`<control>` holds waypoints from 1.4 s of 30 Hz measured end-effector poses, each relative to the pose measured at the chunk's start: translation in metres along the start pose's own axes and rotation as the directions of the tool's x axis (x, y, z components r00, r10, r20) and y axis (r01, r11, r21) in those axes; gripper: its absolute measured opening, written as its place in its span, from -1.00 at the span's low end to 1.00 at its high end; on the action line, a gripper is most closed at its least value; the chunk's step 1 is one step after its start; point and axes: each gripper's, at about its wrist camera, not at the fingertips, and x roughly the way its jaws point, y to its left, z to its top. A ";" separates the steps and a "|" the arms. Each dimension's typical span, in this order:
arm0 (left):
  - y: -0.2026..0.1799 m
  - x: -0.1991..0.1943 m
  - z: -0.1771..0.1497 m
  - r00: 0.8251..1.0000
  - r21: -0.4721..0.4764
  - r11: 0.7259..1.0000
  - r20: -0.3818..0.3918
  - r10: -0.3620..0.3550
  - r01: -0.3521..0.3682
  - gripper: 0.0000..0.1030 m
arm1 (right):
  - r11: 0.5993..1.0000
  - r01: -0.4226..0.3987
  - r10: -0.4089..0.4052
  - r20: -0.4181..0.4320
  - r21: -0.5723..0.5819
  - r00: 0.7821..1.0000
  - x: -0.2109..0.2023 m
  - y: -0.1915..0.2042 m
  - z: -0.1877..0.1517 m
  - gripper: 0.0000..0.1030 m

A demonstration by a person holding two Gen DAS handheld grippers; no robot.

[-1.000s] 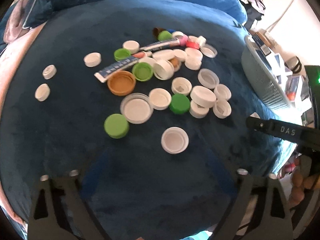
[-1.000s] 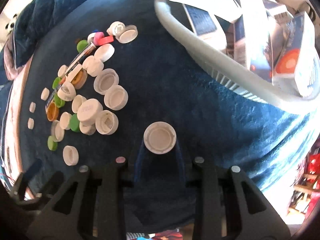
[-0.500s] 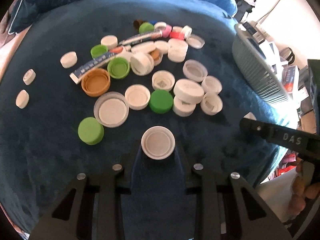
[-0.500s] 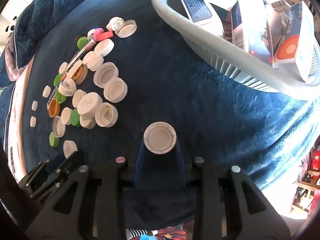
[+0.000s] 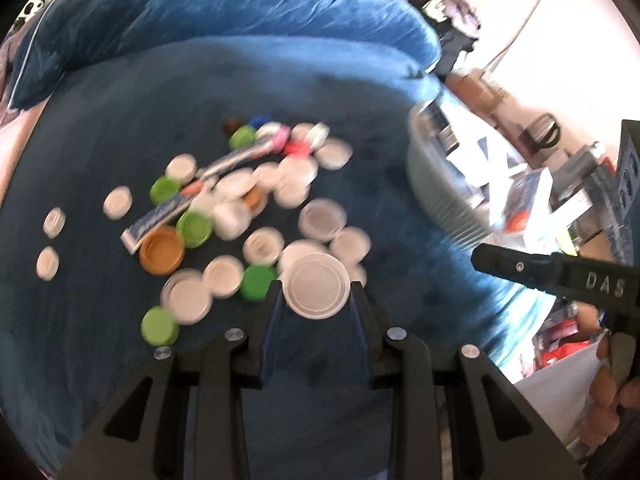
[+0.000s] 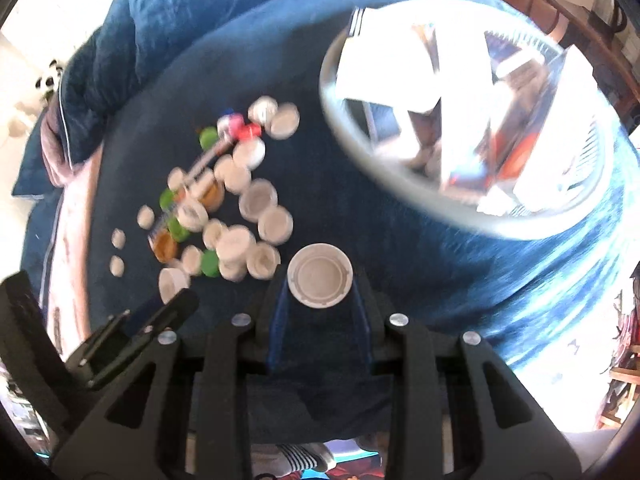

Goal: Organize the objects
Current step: 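Carry both white caps over the basket, then open both tools to drop the caps into the basket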

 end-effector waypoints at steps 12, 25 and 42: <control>-0.092 0.008 0.076 0.982 0.124 0.976 0.027 -0.187 0.182 -0.38 | 0.994 0.000 -0.012 0.110 0.108 0.994 -0.061 -0.057 0.051 -0.40; -0.155 0.066 0.104 0.963 0.239 0.933 -0.083 -0.256 0.268 -0.38 | 0.978 0.000 -0.025 0.115 0.209 0.993 -0.049 -0.101 0.074 -0.41; -0.155 0.071 0.094 0.961 0.236 0.933 -0.111 -0.252 0.272 0.64 | 0.968 0.001 -0.028 0.106 0.252 0.994 -0.047 -0.110 0.077 0.15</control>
